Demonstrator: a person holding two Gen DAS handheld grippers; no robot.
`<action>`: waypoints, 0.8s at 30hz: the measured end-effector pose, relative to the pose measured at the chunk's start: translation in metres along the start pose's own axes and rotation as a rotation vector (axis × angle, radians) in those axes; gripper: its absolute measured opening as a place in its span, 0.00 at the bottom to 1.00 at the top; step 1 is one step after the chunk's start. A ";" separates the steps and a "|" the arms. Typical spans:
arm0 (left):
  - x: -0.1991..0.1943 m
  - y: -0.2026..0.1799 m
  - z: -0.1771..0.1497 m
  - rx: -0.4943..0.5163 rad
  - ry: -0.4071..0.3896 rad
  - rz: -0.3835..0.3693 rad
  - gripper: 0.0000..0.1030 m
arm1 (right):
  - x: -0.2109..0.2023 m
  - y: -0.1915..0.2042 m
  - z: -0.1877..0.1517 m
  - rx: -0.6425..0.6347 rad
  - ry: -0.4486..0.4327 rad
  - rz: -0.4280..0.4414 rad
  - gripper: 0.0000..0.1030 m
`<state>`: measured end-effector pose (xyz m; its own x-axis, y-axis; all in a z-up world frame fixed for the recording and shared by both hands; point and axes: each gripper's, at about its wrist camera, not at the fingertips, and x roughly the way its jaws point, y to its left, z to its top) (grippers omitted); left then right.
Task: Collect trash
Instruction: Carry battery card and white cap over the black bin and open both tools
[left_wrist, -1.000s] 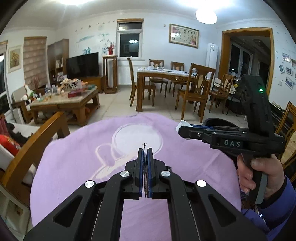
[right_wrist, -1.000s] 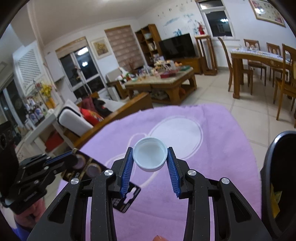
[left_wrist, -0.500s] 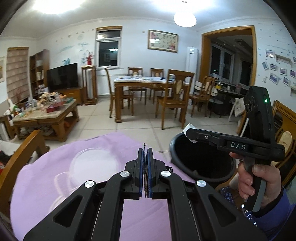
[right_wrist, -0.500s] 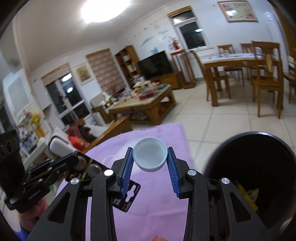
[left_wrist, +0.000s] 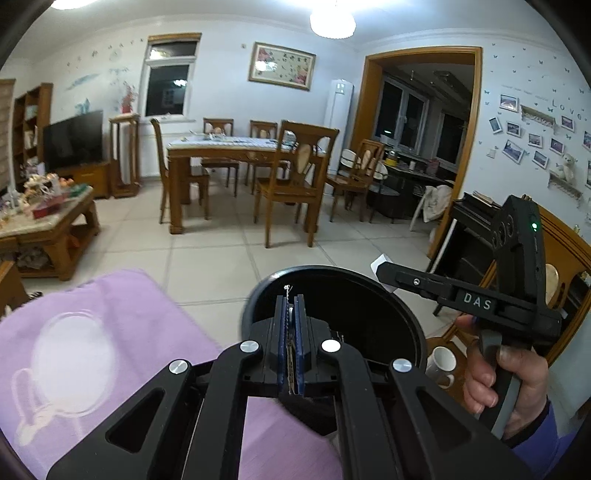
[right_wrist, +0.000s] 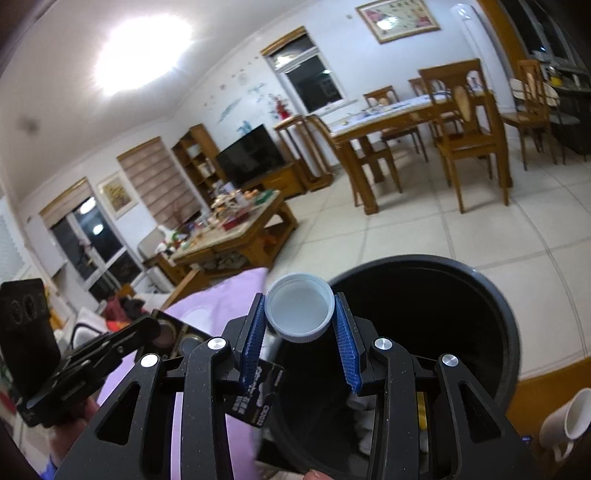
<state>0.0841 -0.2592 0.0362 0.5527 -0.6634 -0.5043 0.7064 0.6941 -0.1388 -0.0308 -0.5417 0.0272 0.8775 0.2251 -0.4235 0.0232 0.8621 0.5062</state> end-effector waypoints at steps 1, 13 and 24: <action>0.009 -0.003 0.000 0.000 0.014 -0.010 0.05 | 0.000 -0.008 -0.001 0.008 0.000 -0.006 0.36; 0.078 -0.032 -0.005 0.041 0.123 -0.035 0.05 | 0.023 -0.080 -0.010 0.095 0.033 -0.040 0.36; 0.096 -0.042 -0.011 0.063 0.171 -0.042 0.06 | 0.041 -0.091 -0.021 0.104 0.069 -0.045 0.38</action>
<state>0.1030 -0.3489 -0.0156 0.4431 -0.6306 -0.6372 0.7567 0.6442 -0.1114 -0.0072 -0.6013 -0.0520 0.8397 0.2209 -0.4962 0.1143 0.8212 0.5591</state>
